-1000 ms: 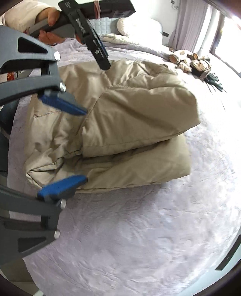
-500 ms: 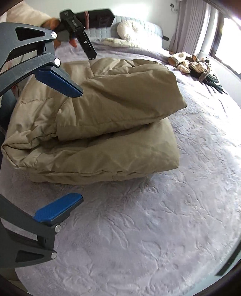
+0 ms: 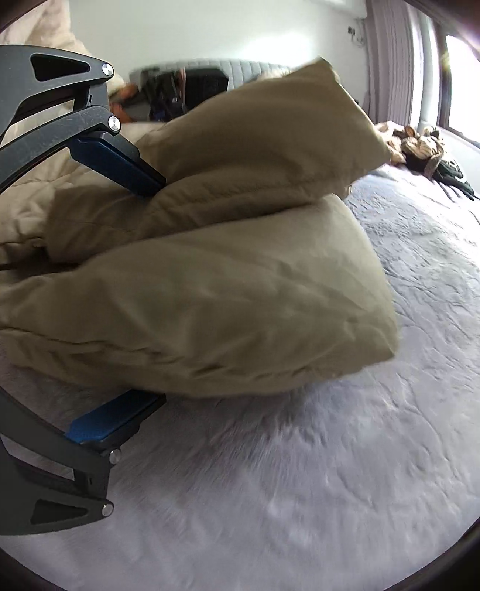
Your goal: Fold large clothes
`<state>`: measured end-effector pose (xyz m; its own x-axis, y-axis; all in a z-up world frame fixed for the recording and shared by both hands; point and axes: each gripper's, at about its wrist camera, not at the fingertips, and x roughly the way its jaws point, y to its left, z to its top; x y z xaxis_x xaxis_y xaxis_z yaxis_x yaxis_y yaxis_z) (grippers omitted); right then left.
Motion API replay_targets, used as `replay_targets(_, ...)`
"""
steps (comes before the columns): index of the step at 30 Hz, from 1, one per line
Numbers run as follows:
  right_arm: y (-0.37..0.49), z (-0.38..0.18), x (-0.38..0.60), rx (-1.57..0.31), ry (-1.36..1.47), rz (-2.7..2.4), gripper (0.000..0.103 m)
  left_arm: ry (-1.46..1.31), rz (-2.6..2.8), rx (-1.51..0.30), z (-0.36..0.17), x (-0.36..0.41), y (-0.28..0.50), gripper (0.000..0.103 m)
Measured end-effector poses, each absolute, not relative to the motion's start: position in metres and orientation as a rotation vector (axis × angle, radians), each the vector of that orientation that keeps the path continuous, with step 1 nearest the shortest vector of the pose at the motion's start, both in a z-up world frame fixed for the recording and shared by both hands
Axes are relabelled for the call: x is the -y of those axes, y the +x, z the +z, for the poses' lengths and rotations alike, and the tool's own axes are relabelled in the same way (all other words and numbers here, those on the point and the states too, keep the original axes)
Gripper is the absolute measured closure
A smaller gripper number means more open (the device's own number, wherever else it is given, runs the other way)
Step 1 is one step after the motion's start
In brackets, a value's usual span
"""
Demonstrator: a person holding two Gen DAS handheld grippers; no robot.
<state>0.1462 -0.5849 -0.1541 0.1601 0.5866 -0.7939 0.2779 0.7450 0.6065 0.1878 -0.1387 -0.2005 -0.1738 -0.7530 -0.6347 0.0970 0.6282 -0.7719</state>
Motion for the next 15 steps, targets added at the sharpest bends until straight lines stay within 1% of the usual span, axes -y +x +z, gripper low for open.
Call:
replay_targets(3, 0.157, -0.173, 0.586, -1.433, 0.846, 0.325, 0.0, -0.586, -0.843, -1.589, -0.21, 0.143, 0.187, 0.0)
replay_targets(8, 0.172, -0.188, 0.578, -1.423, 0.901, 0.397, 0.0, -0.62, -0.853, -1.637, -0.225, 0.147, 0.185, 0.0)
replay_targets(12, 0.176, -0.195, 0.57, -1.436, 0.918, 0.371, 0.0, -0.594, -0.813, -1.628, -0.218, 0.156, 0.181, 0.0)
replay_targets(13, 0.176, -0.195, 0.57, -1.435, 0.923, 0.359, 0.0, -0.584, -0.8, -1.617, -0.213, 0.157, 0.179, 0.001)
replay_targets(15, 0.174, -0.194, 0.568, -1.431, 0.937, 0.336, 0.004, -0.562, -0.783, -1.589, -0.201, 0.159, 0.176, 0.006)
